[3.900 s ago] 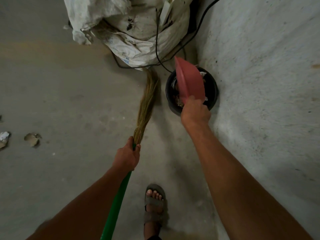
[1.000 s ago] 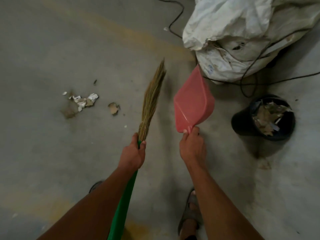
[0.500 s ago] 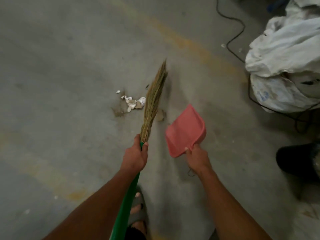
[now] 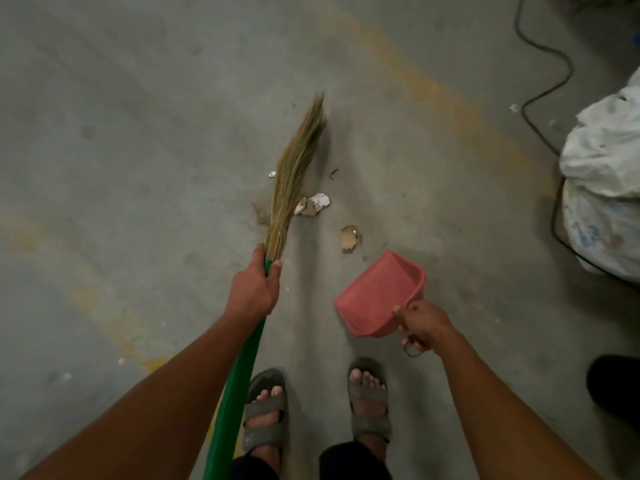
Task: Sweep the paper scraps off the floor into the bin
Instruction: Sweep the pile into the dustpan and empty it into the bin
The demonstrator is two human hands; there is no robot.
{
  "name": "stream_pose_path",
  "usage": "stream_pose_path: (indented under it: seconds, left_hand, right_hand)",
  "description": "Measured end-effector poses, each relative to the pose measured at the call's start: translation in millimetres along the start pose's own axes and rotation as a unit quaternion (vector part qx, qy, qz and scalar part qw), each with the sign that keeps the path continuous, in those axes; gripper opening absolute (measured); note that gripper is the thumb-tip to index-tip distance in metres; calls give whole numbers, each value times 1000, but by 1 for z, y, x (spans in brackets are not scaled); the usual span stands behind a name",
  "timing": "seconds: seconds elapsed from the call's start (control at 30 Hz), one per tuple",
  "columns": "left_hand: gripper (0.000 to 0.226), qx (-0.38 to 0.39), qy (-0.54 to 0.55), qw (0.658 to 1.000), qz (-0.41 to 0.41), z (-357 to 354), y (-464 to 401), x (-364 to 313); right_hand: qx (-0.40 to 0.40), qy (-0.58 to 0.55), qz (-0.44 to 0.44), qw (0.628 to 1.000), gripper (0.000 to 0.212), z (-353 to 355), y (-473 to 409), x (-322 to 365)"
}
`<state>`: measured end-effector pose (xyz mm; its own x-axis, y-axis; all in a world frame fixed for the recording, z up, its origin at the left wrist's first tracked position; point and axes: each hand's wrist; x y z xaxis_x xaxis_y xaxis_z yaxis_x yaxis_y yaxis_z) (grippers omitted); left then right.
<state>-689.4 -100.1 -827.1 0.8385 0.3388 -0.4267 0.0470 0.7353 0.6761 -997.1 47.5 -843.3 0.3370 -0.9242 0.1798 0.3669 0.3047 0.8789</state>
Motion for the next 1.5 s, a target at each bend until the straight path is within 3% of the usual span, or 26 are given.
stream_pose_path:
  seconds: [0.17,0.27,0.57,0.73,0.93,1.17,1.33,1.5]
  left_hand:
    - [67,-43,19,999,26,-18,-32,-18]
    - [67,-41,30,998,33,-32,-54,-39]
    - [57,112,-29,992,46,-79,-24,-72]
    - [62,103,95,986,88,-71,42,-51]
    - [61,8,182,981,71,-41,45,-42]
    - [61,-98,98,987,79,-19,-48,-17]
    - [60,10,-11,993,114,-26,-75,18]
    - [66,57,-73,995,25,-55,-31,54]
  right_hand:
    - [16,110,20,994,42,27,-34,-16]
    - [13,117,26,993,42,40,-50,-30]
    - [-8,96,94,991,37,48,-50,-60]
    - [-17,47,76,996,37,49,-43,-48]
    - [8,122,85,989,35,54,-48,-24]
    - [13,126,75,989,34,64,-68,-8]
    - [13,105,72,992,32,64,-77,-4]
    - [1,122,70,990,32,62,-78,1]
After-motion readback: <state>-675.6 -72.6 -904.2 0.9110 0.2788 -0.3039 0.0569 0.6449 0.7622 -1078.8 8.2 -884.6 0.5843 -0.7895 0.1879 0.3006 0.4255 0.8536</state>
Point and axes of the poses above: each hand's wrist, its own y-axis away from the middle knuckle, its own z-axis out of the back of the hand, x = y × z, and after that the axes turned 3 degrees about x, right-handed
